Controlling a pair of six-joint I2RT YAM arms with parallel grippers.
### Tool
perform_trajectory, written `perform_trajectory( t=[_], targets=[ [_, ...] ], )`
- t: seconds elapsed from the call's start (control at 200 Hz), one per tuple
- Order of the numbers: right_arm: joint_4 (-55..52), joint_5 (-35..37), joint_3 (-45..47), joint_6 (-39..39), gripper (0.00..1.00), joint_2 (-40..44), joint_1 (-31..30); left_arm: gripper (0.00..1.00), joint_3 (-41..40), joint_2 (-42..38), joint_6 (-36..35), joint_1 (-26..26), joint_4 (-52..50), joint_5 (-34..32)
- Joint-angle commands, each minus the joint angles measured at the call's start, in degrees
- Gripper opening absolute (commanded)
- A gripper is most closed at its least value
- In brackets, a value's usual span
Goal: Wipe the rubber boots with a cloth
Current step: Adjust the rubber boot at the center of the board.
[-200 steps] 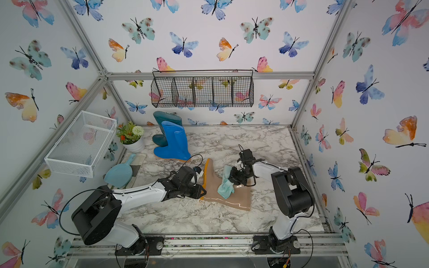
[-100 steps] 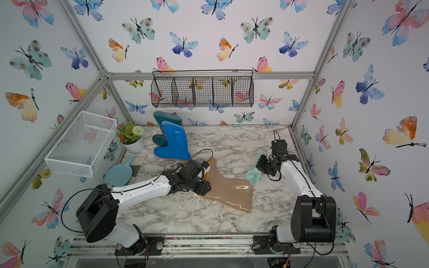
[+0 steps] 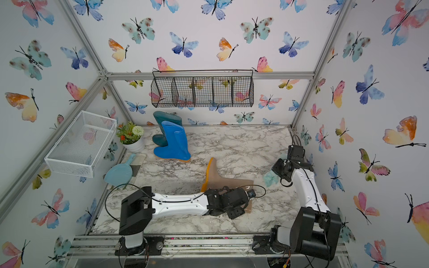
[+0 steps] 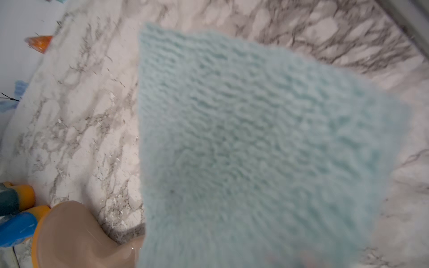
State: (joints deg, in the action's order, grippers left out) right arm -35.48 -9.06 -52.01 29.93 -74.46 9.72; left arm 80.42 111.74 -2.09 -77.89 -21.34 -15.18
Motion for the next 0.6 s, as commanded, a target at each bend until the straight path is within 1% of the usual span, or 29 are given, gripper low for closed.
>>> perform_trajectory(
  t=[0.0,0.055,0.16,0.215,0.24,0.26,0.275,0.315,0.335,0.38,0.43,0.501,0.596],
  targets=[
    [-0.4,-1.6,1.9,0.6,0.01,0.9,0.2,0.72,4.2,5.3,-4.7,-1.3,-4.2,-4.5],
    [-0.6,-1.7,2.1,0.2,0.01,1.2,0.3,0.72,5.8,7.7,-4.6,-1.2,-4.3,-6.1],
    [-0.8,-1.7,2.2,0.0,0.01,1.3,0.2,0.71,9.5,12.6,-5.9,-1.1,-6.1,-6.8],
    [-0.8,-2.0,2.0,-0.1,0.01,0.9,0.2,0.68,11.5,15.1,-6.5,-1.0,-7.3,-7.3],
    [-0.8,-2.2,1.9,-0.2,0.01,0.7,0.3,0.63,12.4,16.1,-6.5,-1.0,-8.2,-7.6],
    [-0.9,-2.4,1.7,-0.3,0.01,0.4,0.3,0.56,13.2,16.9,-6.4,-1.0,-8.9,-8.0],
    [-1.0,-2.5,1.5,-0.3,0.01,0.2,0.3,0.49,13.8,17.2,-6.2,-0.9,-9.5,-8.1],
    [-1.2,-2.7,1.0,-0.4,0.01,-0.1,0.3,0.26,15.0,17.7,-5.6,-0.7,-10.6,-8.3],
    [-1.2,-2.7,0.8,-0.5,0.01,-0.3,0.3,0.17,15.2,17.4,-5.2,-0.5,-10.9,-8.3],
    [-1.3,-2.8,0.5,-0.7,0.01,-0.5,0.3,0.05,15.0,16.1,-4.3,0.2,-10.7,-7.6],
    [-1.3,-2.9,0.4,-0.7,0.01,-0.7,0.3,0.0,14.5,13.8,-3.4,1.4,-10.4,-6.3],
    [-1.3,-3.2,0.4,-0.7,0.01,-0.6,0.3,0.0,15.0,10.2,-2.0,4.0,-10.9,-5.1],
    [-1.3,-3.6,1.0,-0.4,0.01,-0.1,0.2,0.0,19.8,5.4,-1.3,8.0,-12.2,-2.3]
  ],
)
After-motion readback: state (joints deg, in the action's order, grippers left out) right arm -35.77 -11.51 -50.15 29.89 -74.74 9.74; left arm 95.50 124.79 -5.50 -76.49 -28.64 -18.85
